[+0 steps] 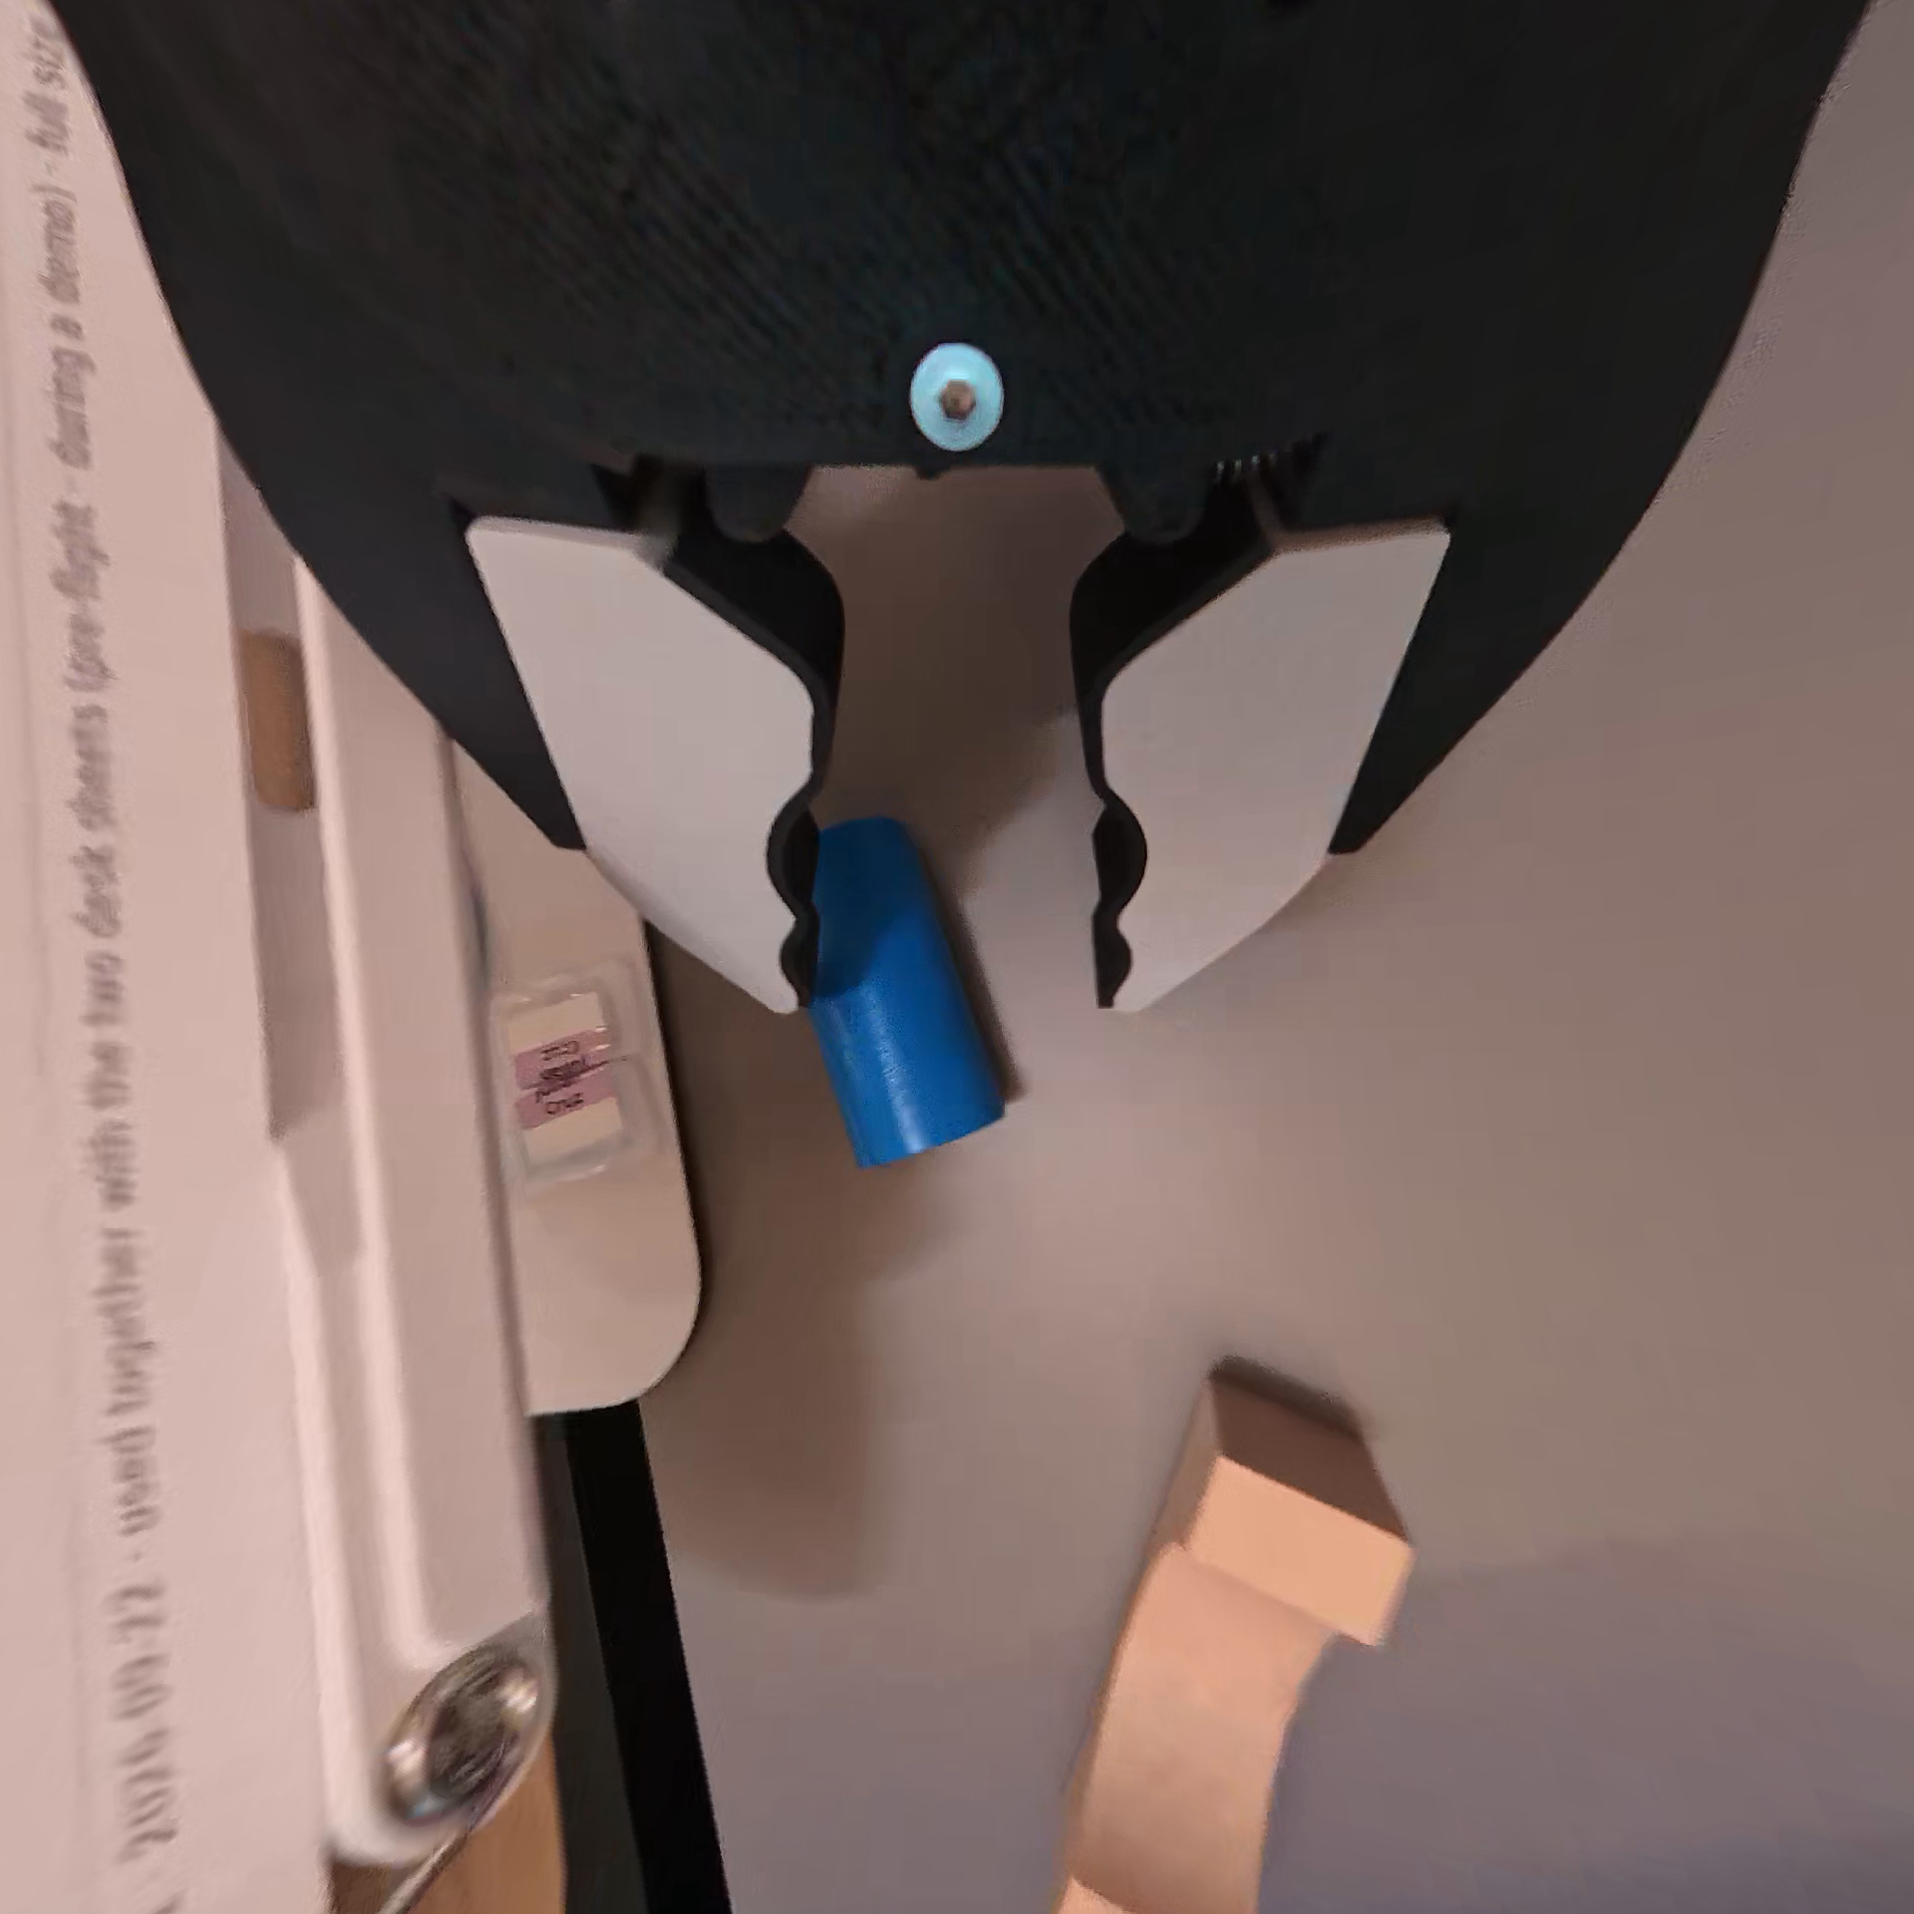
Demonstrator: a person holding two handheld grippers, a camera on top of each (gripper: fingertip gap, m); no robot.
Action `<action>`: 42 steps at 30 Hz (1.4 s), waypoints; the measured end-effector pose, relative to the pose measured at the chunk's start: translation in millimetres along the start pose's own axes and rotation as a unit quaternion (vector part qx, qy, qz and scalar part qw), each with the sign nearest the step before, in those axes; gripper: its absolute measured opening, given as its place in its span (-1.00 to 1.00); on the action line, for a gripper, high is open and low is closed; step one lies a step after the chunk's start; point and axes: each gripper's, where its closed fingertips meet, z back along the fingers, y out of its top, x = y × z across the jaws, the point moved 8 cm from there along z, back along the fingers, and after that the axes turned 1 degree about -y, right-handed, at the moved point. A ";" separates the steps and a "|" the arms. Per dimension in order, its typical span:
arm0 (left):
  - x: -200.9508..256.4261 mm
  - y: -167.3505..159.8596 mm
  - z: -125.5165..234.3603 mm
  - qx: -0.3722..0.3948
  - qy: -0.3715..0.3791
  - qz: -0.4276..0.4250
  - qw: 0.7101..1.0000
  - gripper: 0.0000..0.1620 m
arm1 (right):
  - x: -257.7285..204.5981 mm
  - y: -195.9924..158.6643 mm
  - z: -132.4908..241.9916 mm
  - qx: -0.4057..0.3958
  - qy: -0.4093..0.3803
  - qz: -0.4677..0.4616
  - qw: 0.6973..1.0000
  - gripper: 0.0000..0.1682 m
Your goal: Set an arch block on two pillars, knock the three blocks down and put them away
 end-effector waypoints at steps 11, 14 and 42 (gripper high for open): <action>-11.8 -6.3 17.2 0.017 0.003 0.023 1.000 0.18 | -7.5 0.0 -16.7 -0.009 -0.052 0.055 0.997 -0.61; -11.7 -6.0 17.0 0.021 0.001 0.026 0.999 0.18 | -12.6 0.9 -14.9 -0.024 -0.062 0.054 0.996 -0.61; 19.5 10.5 -13.2 0.009 -0.037 0.003 0.999 0.18 | 0.5 -384.4 297.4 -0.190 -0.268 -0.488 0.809 -0.59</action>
